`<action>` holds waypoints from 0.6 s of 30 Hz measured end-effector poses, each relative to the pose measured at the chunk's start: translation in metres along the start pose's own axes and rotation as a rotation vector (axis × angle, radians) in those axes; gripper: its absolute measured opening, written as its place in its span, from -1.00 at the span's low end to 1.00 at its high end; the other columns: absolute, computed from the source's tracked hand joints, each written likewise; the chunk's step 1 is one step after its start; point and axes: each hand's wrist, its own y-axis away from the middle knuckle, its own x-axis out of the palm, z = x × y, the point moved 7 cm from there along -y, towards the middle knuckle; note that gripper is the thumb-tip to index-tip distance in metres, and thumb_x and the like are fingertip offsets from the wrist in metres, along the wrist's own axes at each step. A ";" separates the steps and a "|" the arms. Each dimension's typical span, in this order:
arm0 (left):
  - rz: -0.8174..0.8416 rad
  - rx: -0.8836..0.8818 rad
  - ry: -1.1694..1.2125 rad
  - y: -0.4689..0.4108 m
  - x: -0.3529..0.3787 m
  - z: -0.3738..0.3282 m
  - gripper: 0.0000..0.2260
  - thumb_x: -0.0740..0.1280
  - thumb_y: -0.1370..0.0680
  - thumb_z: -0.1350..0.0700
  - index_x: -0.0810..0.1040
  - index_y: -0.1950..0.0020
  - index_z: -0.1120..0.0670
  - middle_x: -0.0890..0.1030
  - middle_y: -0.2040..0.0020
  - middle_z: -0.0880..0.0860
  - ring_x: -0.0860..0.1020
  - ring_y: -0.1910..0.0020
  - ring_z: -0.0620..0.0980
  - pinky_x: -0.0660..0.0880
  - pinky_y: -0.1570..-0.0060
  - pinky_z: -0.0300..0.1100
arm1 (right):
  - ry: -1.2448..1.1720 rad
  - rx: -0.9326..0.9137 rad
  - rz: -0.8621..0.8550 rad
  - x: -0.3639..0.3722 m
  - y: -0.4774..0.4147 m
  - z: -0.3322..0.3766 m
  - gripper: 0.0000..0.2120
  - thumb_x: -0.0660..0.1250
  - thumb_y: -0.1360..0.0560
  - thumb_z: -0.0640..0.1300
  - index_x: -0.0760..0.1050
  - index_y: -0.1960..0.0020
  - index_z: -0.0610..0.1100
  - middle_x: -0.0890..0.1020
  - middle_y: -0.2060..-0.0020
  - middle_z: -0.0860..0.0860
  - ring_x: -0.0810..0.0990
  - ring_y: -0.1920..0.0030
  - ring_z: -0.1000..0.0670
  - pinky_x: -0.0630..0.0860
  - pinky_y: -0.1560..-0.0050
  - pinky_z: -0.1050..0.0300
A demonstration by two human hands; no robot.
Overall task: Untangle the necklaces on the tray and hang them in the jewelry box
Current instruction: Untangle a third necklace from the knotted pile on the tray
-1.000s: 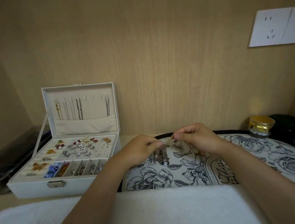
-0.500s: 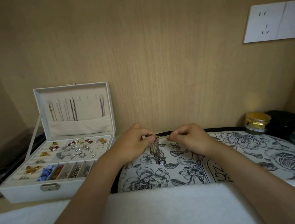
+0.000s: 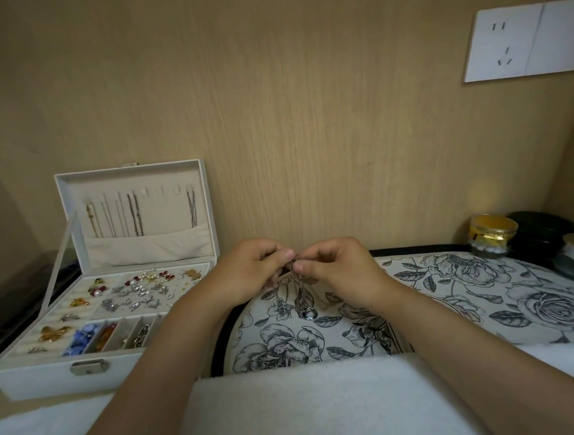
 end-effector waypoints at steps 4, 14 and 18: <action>-0.029 -0.022 -0.100 0.001 -0.009 0.004 -0.82 0.32 -0.61 -0.03 0.65 0.13 -0.06 0.60 0.35 -0.16 0.50 0.36 -0.28 0.40 0.24 -0.29 | -0.022 0.059 0.009 -0.006 0.000 -0.004 -0.96 0.48 -0.49 -0.18 0.72 0.09 -0.08 0.73 0.27 0.08 0.65 0.26 0.19 0.54 0.16 0.34; -0.003 0.005 -0.197 0.001 -0.007 0.008 -0.83 0.31 -0.61 -0.06 0.68 0.07 -0.09 0.63 0.22 -0.21 0.54 0.22 -0.32 0.39 0.19 -0.27 | 0.124 0.112 0.055 -0.019 -0.002 -0.006 -0.77 0.38 -0.57 0.01 0.66 0.19 -0.09 0.68 0.19 -0.25 0.52 0.22 -0.06 0.49 0.08 0.02; -0.006 -0.004 -0.223 0.000 -0.006 0.008 -0.77 0.25 -0.64 -0.04 0.63 0.13 -0.05 0.53 0.39 -0.33 0.46 0.34 -0.39 0.28 0.29 -0.30 | 0.020 0.169 0.139 -0.015 0.000 -0.006 -0.56 0.22 -0.65 0.04 0.45 0.37 -0.06 0.64 0.33 -0.02 0.50 0.20 -0.08 0.45 0.00 -0.04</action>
